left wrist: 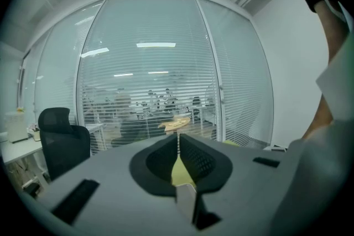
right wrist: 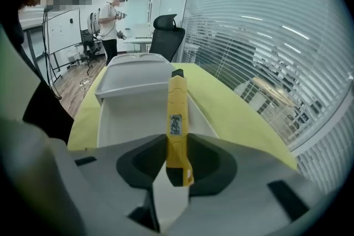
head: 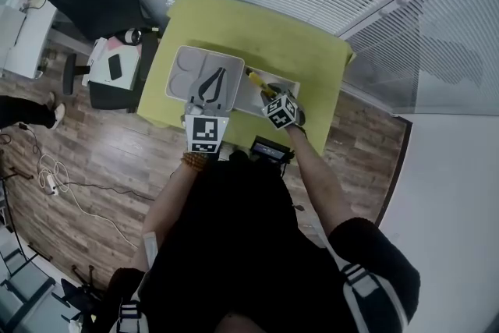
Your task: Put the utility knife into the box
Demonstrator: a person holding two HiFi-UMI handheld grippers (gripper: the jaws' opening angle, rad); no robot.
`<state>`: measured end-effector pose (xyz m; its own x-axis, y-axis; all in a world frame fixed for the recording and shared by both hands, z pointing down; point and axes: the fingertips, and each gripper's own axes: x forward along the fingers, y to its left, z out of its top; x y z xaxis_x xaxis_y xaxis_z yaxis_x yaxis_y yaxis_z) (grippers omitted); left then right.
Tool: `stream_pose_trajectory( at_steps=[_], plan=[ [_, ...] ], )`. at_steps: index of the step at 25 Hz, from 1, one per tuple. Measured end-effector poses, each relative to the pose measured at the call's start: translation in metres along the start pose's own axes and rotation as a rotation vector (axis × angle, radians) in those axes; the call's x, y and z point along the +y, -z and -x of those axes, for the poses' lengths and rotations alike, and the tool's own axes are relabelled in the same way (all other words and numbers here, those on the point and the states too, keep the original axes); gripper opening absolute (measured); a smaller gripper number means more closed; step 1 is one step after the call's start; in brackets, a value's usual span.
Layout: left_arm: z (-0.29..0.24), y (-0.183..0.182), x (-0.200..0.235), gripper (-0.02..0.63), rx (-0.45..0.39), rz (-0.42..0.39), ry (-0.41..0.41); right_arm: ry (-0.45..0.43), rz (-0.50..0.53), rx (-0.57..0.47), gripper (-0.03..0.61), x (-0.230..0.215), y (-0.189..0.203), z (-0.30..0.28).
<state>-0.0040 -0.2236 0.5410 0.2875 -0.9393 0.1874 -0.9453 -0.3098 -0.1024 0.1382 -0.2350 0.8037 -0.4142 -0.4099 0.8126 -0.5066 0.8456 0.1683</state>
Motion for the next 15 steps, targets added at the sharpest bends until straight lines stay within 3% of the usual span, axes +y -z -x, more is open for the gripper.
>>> stream_pose_trajectory(
  at_steps=[15],
  plan=[
    [0.001,0.0,0.005,0.021,0.003,-0.013,-0.017,-0.079,0.045,0.149,0.11,0.011,0.028,-0.029]
  ],
)
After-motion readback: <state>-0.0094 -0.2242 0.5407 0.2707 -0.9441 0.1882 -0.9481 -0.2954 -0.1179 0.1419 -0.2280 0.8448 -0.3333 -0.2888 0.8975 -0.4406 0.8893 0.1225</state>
